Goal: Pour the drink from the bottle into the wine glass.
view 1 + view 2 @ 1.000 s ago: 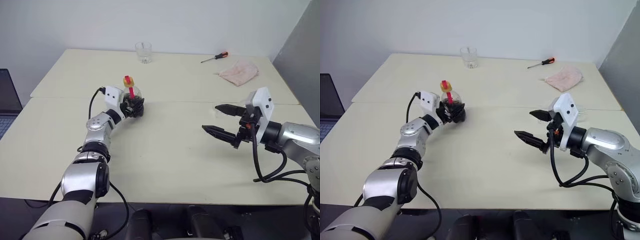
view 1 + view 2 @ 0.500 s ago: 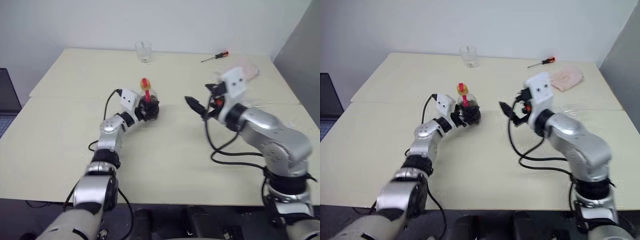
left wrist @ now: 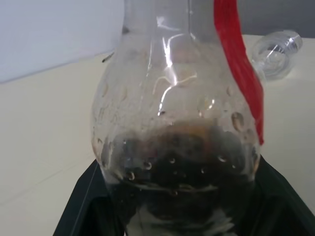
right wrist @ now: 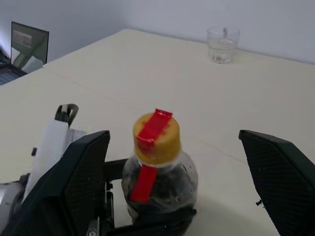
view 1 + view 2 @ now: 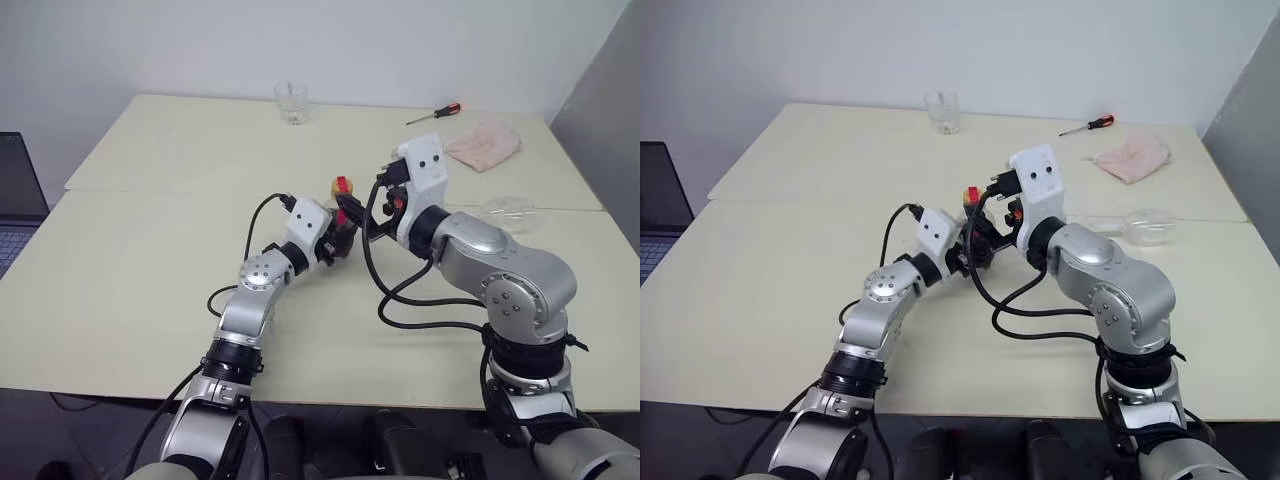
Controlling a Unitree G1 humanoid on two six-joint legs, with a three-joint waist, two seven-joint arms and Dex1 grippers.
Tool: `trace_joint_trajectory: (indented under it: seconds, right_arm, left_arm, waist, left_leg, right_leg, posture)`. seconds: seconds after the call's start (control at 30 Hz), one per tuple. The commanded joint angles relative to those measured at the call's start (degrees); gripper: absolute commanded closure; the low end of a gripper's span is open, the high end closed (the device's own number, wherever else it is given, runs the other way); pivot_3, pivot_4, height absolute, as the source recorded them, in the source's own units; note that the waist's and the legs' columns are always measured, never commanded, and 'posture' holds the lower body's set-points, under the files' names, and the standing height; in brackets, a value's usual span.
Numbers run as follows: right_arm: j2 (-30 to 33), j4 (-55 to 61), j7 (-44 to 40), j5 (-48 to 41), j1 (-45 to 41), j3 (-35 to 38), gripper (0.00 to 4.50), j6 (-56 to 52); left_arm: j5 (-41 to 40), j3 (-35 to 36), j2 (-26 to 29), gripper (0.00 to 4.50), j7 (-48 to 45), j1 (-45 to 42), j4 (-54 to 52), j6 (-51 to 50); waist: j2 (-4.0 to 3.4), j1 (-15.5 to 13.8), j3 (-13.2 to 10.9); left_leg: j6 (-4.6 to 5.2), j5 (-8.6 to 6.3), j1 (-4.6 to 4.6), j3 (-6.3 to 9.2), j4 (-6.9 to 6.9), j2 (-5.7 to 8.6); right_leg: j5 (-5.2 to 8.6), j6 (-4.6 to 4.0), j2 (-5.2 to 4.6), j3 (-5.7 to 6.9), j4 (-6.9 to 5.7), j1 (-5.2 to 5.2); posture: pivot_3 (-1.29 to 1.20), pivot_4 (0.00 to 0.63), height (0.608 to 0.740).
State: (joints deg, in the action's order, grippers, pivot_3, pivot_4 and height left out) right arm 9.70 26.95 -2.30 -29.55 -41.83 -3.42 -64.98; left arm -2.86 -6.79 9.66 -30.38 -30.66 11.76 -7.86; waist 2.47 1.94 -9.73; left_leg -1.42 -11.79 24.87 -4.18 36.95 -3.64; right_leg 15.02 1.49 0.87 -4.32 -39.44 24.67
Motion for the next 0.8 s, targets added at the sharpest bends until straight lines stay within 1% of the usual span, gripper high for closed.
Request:
trace_joint_trajectory:
  seconds: [0.03, 0.07, 0.17, 0.53, 0.63, 0.8]
  right_arm:
    - [-1.38, 0.13, 0.54, 0.89, -2.1, 1.29, 0.0, 0.94]
    - [-1.56, -0.18, 0.49, 1.26, -2.25, 1.18, 0.0, 0.94]
    - [-2.02, -0.81, 0.46, 2.38, -2.24, 0.7, 0.58, 0.72]
    - [-3.71, -1.14, 0.29, 4.17, -1.89, 0.26, 0.58, 0.13]
    - [-3.02, -0.37, -0.69, 3.84, -1.53, 0.77, 0.58, -0.3]
    - [2.71, 3.53, -5.68, 0.17, -0.54, 5.44, 0.58, -2.15]
  left_arm:
    - [0.12, -0.29, -0.67, 2.26, 1.37, -0.72, -3.5, 0.84]
    - [0.14, -0.41, -0.81, 2.26, 1.57, -0.78, -3.47, 0.81]
    - [0.17, -0.7, -1.27, 2.26, 2.19, -0.74, -3.77, 1.01]
    - [0.39, -1.85, -2.57, 2.27, 4.29, -0.54, -5.18, 0.74]
    - [-2.44, -2.12, -2.83, 2.27, 0.96, 0.07, -6.86, -0.39]
    - [-8.18, -1.41, 0.2, 2.27, -7.28, 1.5, -10.54, -3.95]
  waist:
    - [0.0, 0.01, 0.0]
    - [0.0, -0.01, 0.0]
    - [0.0, -0.02, 0.0]
    - [0.0, -0.04, 0.0]
    - [0.0, -0.05, 0.0]
    - [-0.01, -0.05, -0.01]
  left_leg:
    - [0.0, 0.0, 0.0, 0.07, -0.01, 0.0]
    - [0.0, 0.0, 0.02, 0.15, -0.01, -0.01]
    - [0.0, 0.0, 0.02, 0.28, -0.01, 0.01]
    - [0.0, 0.0, 0.02, 0.71, 0.0, 0.03]
    - [0.0, 0.0, 0.02, 0.74, 0.0, 0.03]
    - [0.0, 0.0, 0.02, 0.76, -0.01, 0.03]
  right_leg:
    - [0.0, 0.0, 0.01, 0.06, -0.01, -0.01]
    - [0.0, -0.01, 0.01, 0.14, -0.02, -0.02]
    - [0.0, -0.01, 0.01, 0.23, -0.01, -0.09]
    - [0.0, -0.01, 0.01, 0.38, 0.13, -0.26]
    - [0.0, -0.01, 0.01, 0.41, 0.17, -0.3]
    - [0.0, -0.02, 0.0, 0.49, 0.29, -0.38]
  posture:
    - [0.0, 0.15, 0.74]
    - [0.0, 0.15, 0.74]
    - [0.0, 0.15, 0.74]
    - [0.0, 0.15, 0.74]
    - [0.0, 0.15, 0.74]
    - [0.0, 0.15, 0.74]
